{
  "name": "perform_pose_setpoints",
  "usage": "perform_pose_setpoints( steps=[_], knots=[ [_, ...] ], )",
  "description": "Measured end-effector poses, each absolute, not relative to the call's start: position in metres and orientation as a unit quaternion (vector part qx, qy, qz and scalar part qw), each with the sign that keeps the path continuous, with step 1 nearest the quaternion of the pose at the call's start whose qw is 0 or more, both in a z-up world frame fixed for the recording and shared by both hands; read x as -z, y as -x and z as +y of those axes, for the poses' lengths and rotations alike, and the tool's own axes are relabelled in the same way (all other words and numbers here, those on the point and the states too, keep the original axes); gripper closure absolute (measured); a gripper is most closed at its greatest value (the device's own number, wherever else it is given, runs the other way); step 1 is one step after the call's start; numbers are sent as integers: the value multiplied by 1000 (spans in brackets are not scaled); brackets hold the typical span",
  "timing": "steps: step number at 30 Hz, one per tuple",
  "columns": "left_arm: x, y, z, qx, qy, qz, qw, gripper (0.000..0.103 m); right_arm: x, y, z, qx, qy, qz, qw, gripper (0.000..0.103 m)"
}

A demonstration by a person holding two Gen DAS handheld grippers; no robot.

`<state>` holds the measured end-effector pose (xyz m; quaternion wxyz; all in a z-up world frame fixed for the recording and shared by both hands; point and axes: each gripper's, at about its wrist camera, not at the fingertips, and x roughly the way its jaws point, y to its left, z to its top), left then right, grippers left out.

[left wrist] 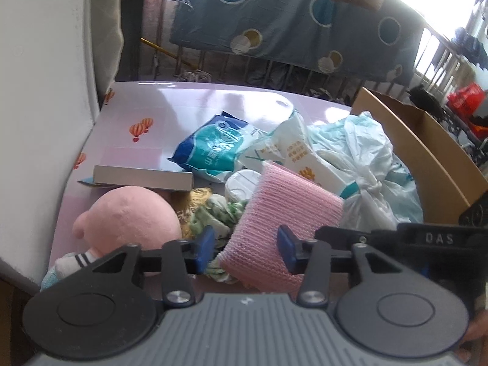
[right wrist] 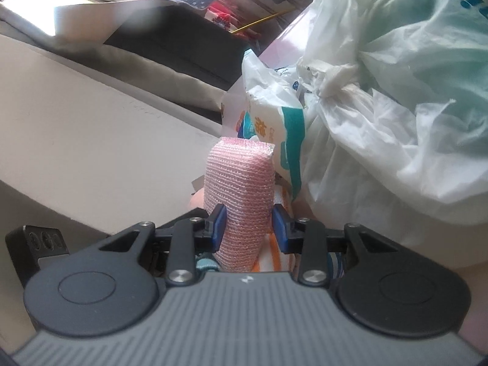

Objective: Organize soft objects
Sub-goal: 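Carry the pink knit pad with the right gripper into the cardboard box and release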

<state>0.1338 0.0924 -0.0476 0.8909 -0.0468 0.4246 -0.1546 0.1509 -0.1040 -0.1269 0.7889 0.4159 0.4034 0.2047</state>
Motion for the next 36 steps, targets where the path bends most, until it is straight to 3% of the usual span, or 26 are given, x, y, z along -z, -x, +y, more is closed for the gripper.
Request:
perform_pose_setpoints(
  steps=[11, 22, 30, 36],
  knots=[
    [37, -113, 88, 175, 55, 434, 882, 56, 108, -162, -86, -205, -385, 390, 811, 74],
    [-43, -71, 59, 197, 38, 375, 905, 56, 23, -140, -113, -238, -368, 328, 837, 74],
    [-89, -103, -43, 283, 16, 352, 892, 55, -48, -139, -223, -196, -333, 285, 877, 74],
    [-81, -171, -148, 339, 1, 392, 855, 55, -47, -194, -336, -145, -351, 332, 864, 73]
  ],
)
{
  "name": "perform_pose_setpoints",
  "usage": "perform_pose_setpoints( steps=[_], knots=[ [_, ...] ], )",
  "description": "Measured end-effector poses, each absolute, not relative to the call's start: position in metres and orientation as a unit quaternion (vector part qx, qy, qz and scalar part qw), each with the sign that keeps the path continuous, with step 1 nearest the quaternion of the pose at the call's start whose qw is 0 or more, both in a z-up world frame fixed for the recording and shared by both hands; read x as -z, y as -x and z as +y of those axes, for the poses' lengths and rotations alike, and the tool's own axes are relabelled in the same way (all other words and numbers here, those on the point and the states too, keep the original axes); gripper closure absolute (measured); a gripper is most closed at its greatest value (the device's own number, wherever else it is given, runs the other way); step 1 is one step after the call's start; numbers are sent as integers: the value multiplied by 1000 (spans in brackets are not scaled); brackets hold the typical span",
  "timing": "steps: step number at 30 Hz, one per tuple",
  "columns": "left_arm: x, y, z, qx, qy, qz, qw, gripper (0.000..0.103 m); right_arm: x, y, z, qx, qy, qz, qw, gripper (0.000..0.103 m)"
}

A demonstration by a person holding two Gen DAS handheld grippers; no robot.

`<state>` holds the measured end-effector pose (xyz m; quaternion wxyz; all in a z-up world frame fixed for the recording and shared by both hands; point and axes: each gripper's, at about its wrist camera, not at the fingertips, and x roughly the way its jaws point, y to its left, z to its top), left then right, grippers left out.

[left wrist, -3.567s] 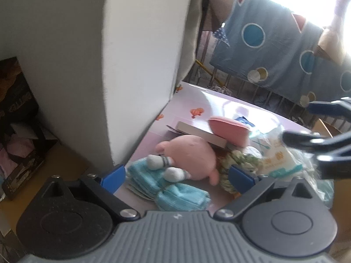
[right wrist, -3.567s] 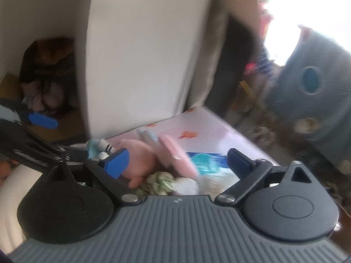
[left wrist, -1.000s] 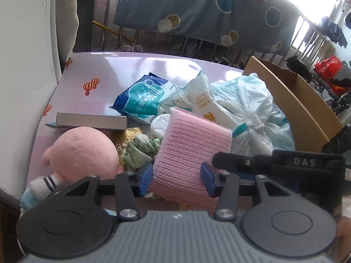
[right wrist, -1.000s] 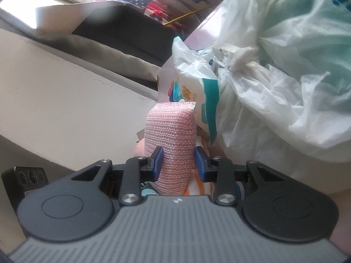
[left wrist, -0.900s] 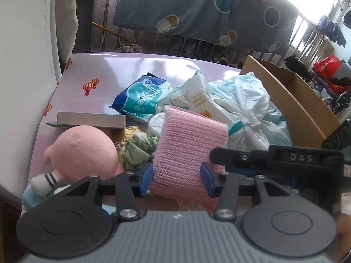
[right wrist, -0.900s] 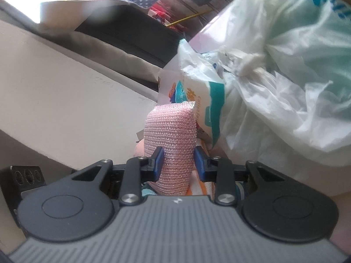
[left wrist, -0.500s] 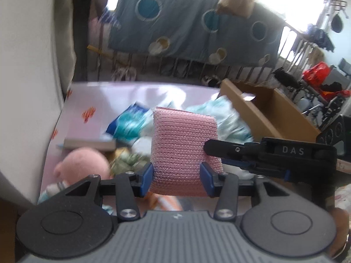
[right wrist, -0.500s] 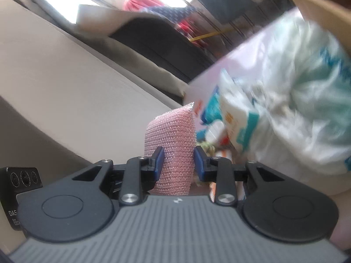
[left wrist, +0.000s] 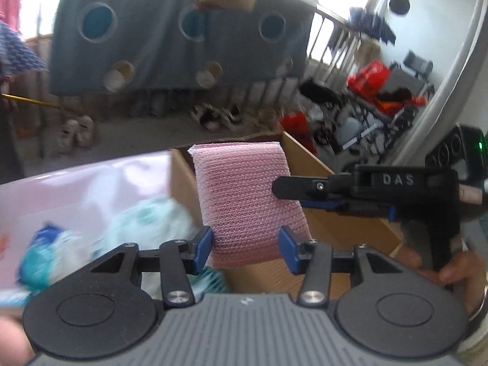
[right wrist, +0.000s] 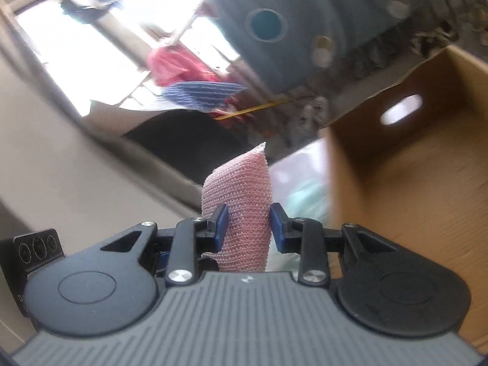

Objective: Organize soft objects
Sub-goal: 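Carry the pink knit pad with the right gripper into the cardboard box and release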

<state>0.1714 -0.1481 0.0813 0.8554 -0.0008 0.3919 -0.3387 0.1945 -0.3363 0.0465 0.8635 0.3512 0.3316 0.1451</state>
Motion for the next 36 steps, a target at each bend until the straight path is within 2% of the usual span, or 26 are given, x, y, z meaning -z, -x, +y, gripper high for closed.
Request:
perform_pose_setpoints(
  steps=[8, 14, 20, 24, 28, 33, 36],
  knots=[
    [-27, -263, -254, 328, -48, 456, 826, 55, 23, -304, -442, -93, -403, 419, 808, 72],
    [15, -292, -283, 290, -89, 482, 822, 52, 87, -351, -447, -64, -386, 467, 793, 73],
    [9, -293, -258, 297, -62, 484, 821, 51, 108, -343, -448, -33, -373, 490, 787, 73],
    [-16, -286, -231, 294, -48, 464, 834, 47, 97, -332, -448, -9, -358, 498, 790, 73],
    [-40, -275, -194, 291, -18, 443, 848, 37, 101, -327, -434, 5, -346, 534, 772, 71],
    [-49, -261, -139, 259, -3, 437, 861, 37, 117, -325, -412, 25, -331, 567, 754, 71],
    [-46, -249, -104, 235, 3, 440, 867, 37, 120, -323, -400, 30, -345, 557, 755, 71]
  ],
)
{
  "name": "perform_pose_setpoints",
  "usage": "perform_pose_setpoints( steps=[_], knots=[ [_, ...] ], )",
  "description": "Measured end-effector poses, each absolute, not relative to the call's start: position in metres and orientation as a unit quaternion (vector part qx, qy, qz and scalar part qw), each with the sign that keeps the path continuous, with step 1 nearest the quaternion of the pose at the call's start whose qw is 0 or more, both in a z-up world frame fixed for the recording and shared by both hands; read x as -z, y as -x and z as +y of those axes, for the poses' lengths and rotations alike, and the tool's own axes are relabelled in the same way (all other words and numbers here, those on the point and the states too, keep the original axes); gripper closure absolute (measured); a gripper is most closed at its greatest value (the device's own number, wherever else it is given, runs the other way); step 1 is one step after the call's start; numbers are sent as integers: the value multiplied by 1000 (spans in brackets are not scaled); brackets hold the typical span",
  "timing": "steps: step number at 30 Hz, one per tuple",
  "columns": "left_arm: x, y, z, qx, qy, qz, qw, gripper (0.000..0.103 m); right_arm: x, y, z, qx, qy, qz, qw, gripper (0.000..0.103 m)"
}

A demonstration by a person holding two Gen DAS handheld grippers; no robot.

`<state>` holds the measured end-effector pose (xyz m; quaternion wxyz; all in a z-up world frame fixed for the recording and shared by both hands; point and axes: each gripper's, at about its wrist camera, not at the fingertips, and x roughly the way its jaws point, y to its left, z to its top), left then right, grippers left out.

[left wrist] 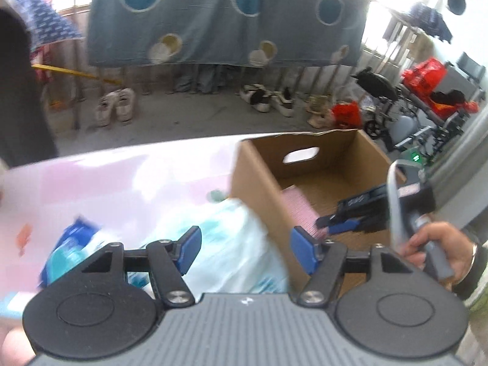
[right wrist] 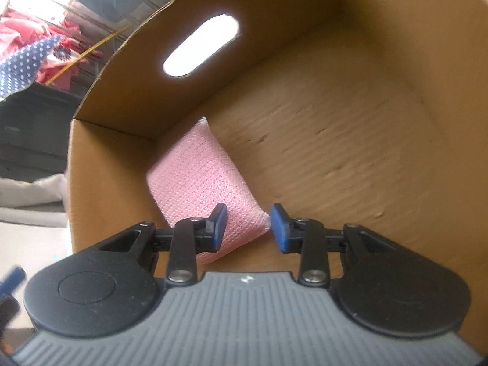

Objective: Organize soft objects
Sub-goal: 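Carry the pink knit pad with the right gripper into the cardboard box and release, then grasp the white cotton-swab bag with the right gripper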

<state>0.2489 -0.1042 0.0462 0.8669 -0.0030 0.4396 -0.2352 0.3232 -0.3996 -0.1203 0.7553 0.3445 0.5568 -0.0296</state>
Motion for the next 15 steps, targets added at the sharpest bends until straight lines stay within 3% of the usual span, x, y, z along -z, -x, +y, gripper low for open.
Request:
perform_pose_setpoints(
  steps=[15],
  knots=[
    [-20, -178, -5, 163, 35, 415, 894, 36, 123, -329, -381, 33, -349, 519, 780, 71]
  ],
)
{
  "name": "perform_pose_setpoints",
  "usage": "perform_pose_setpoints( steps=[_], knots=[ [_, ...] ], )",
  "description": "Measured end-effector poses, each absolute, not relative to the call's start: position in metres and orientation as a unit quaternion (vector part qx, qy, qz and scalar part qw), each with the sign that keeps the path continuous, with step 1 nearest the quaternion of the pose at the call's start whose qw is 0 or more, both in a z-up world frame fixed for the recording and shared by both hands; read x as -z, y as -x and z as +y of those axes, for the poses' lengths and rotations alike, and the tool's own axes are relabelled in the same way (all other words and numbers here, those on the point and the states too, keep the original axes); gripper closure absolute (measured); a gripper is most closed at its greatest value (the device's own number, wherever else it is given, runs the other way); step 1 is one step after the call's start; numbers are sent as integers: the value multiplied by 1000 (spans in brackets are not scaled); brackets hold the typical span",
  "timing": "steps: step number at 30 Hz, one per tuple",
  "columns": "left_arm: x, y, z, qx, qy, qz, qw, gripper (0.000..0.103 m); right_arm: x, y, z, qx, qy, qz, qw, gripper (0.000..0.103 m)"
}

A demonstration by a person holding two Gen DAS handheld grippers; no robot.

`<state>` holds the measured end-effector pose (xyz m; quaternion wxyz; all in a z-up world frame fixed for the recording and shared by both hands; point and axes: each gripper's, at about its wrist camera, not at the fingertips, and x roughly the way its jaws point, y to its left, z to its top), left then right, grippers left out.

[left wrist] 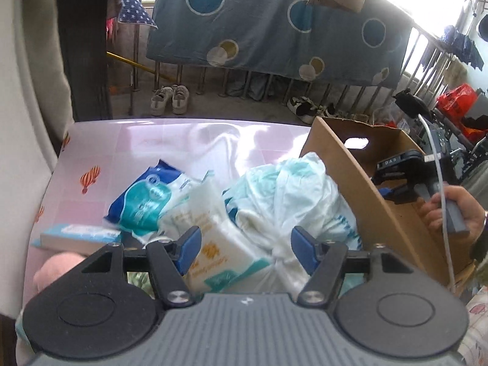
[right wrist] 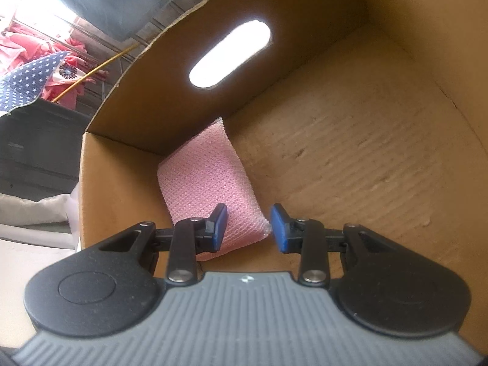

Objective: Organize soft objects
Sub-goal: 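Grasp the white cotton-swab bag with the right gripper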

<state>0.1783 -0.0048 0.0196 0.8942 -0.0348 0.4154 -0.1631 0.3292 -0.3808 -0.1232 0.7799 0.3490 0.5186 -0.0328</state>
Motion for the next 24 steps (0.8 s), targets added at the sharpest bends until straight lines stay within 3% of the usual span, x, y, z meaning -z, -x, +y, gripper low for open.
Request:
perform_pose_setpoints(
  steps=[3, 7, 15, 24],
  knots=[
    [-11, -163, 3, 159, 35, 412, 896, 35, 117, -324, -380, 29, -338, 518, 786, 71],
    [-2, -147, 2, 155, 19, 408, 900, 35, 82, -308, -389, 30, -324, 493, 807, 58],
    [20, -131, 10, 136, 19, 408, 902, 42, -7, -282, -335, -98, -291, 434, 847, 57],
    [30, -122, 45, 103, 54, 406, 907, 49, 18, -322, -153, -258, -160, 509, 805, 57]
  ],
)
